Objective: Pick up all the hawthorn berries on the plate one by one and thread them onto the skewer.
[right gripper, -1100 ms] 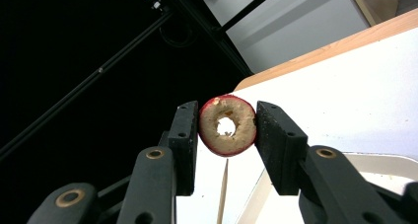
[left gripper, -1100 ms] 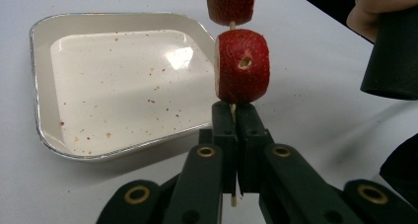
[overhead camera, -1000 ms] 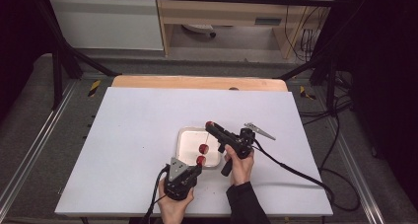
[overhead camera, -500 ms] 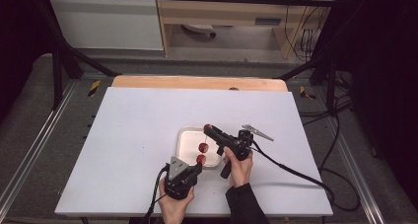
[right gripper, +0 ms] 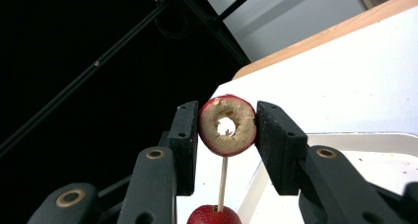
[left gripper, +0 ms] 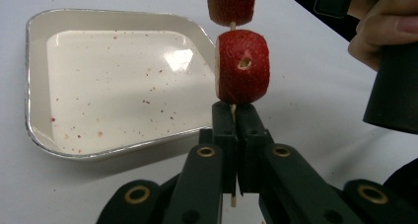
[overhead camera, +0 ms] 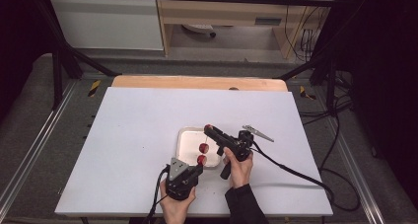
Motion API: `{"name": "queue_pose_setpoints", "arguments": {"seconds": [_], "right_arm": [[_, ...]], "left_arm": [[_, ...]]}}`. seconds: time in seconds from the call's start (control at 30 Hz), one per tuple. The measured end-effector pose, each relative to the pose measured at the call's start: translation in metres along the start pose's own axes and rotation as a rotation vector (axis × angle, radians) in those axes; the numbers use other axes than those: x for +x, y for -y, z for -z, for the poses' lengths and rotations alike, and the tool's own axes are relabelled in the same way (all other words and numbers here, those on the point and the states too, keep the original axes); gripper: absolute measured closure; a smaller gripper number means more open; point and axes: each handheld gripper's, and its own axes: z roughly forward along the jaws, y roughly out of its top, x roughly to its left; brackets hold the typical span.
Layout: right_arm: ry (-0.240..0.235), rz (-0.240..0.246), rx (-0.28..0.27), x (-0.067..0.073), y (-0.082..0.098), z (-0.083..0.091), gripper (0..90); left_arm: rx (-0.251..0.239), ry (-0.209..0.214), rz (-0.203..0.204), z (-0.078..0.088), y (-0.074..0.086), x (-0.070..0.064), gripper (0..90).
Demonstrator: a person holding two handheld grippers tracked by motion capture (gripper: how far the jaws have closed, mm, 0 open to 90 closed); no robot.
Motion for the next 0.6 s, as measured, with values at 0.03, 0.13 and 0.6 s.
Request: {"name": "queue_pose_setpoints", "arguments": {"seconds": [0.03,0.13,0.6], "right_arm": [[0.004,0.007,0.005,-0.0006,0.0006,-0.0005,62.5],[0.001,0.024,0.011,-0.0027,0.0037,-0.0025,62.5],[0.013,0.051,0.072,-0.002,0.0066,-0.0006,62.6]], "left_arm": [[-0.001,0.002,0.006,0.0004,-0.0003,-0.0002,88.4],[0.004,0.006,0.021,0.0009,-0.0018,0.0008,88.4],[0.002,0.011,0.036,-0.0016,-0.0056,0.0011,88.4]]}}
